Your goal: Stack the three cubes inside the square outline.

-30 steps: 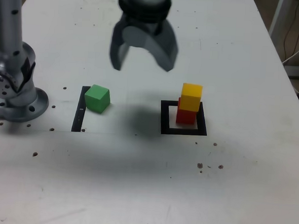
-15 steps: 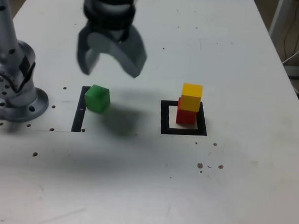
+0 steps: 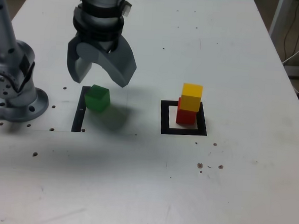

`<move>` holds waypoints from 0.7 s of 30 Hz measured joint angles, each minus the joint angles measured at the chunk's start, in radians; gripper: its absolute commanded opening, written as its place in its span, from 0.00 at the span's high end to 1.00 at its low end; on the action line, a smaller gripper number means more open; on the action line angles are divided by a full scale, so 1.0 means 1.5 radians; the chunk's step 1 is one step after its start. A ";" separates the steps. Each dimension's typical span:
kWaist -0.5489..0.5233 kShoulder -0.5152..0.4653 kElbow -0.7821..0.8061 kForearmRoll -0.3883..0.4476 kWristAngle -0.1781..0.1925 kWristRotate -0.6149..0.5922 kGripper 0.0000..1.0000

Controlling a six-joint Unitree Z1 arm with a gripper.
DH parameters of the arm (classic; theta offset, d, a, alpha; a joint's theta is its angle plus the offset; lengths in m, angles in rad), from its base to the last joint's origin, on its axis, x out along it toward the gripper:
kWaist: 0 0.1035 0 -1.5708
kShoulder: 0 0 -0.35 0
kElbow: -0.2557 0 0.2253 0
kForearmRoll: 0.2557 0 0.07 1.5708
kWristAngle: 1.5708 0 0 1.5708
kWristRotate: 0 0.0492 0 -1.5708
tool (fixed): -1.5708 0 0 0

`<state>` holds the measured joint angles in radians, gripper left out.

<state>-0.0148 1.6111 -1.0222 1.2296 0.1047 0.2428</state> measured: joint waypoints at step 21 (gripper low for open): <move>0.009 0.000 0.047 -0.058 0.000 0.096 0.01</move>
<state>-0.0018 1.6109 -0.9519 1.1421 0.1048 0.3865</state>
